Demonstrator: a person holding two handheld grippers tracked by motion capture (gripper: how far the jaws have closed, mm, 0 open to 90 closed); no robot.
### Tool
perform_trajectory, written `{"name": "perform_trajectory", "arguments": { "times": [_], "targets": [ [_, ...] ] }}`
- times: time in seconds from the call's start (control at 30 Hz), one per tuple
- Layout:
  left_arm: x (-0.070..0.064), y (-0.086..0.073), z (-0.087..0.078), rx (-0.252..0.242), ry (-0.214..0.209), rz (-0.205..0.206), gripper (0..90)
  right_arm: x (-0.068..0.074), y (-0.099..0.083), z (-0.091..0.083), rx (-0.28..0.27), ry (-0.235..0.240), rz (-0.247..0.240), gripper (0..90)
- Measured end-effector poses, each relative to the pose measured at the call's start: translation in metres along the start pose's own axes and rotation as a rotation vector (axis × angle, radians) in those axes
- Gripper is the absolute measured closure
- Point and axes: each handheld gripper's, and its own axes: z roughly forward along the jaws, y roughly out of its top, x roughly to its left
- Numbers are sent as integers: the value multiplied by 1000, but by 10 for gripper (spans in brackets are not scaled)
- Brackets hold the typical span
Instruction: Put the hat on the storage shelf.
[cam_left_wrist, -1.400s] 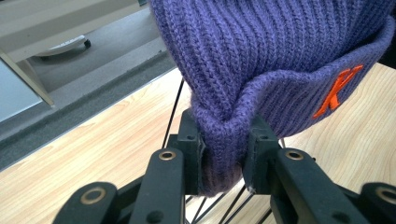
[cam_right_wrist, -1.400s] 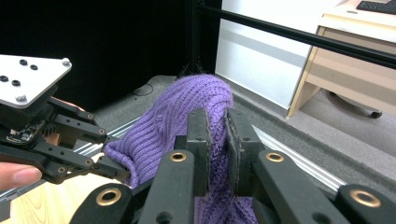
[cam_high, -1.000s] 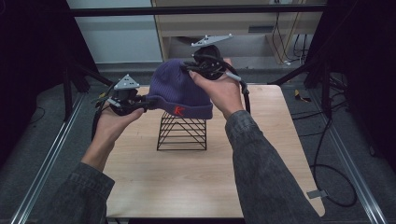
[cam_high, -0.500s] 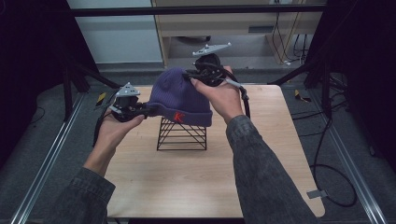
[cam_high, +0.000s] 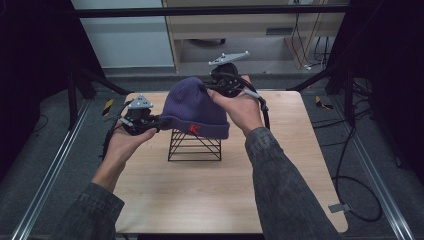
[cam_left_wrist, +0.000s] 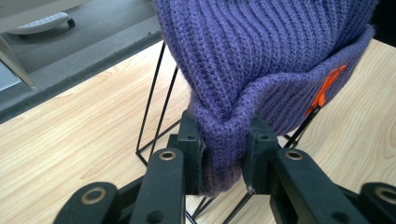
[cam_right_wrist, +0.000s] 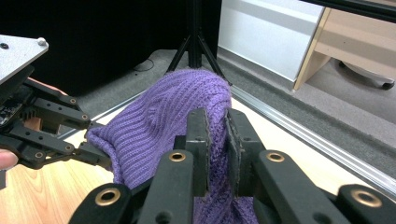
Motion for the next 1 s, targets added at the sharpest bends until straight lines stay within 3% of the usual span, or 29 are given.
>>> {"name": "perform_trajectory", "arguments": {
  "times": [0.23, 1.0],
  "targets": [
    [-1, -7, 7, 22, -1, -3, 719, 0, -8, 7, 25, 6, -8, 809],
    [4, -34, 15, 28, -6, -32, 719, 8, -27, 12, 67, 41, -25, 809]
  ]
}}
